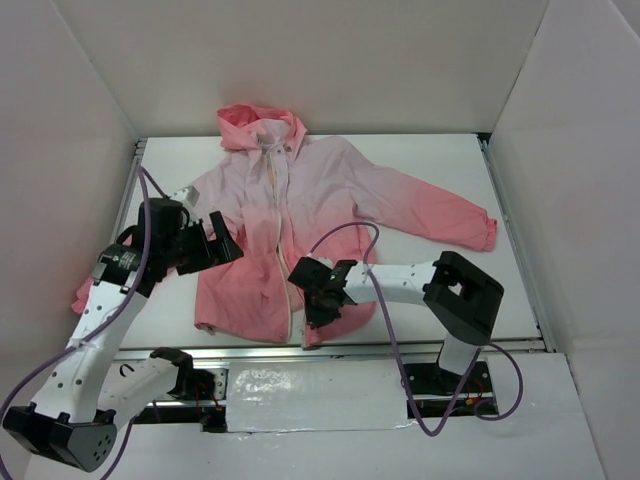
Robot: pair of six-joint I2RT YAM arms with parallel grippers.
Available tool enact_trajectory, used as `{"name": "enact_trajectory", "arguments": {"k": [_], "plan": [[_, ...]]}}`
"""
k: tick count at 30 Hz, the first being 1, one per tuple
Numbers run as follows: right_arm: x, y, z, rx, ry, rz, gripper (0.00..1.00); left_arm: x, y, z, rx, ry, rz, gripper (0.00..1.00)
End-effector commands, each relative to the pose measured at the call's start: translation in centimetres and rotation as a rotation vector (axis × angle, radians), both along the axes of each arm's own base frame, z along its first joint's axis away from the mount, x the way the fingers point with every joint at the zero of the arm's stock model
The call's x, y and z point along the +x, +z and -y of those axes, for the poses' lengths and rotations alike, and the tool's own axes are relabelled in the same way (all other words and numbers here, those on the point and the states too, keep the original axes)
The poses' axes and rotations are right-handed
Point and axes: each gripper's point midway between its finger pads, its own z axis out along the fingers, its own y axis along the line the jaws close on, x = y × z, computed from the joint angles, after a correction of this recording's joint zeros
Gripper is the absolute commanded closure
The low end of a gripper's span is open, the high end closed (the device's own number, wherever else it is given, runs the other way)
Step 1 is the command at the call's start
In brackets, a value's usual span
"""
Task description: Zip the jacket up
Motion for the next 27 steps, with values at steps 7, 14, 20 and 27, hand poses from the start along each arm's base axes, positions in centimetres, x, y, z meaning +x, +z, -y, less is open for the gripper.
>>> {"name": "enact_trajectory", "arguments": {"k": [7,14,20,27], "plan": [[4.7,12.0,-1.4,0.407,-0.097,0.27,1.0,-0.2,0.1,9.7,-0.524,-0.365,0.05,0.06],[4.9,14.3,-0.9,0.451,-0.058,0.319,1.0,0.7,-0.9,13.0,-0.615,-0.504,0.067,0.21],[4.5,14.6,-1.0,0.452,0.002,0.319,1.0,1.2,-3.0,15.7,-0.62,-0.555,0.019,0.23],[4.1,14.6,-0.5,0.459,-0.004,0.322,1.0,1.6,-6.3,17.4,-0.522,-0.554,-0.046,0.23]]}}
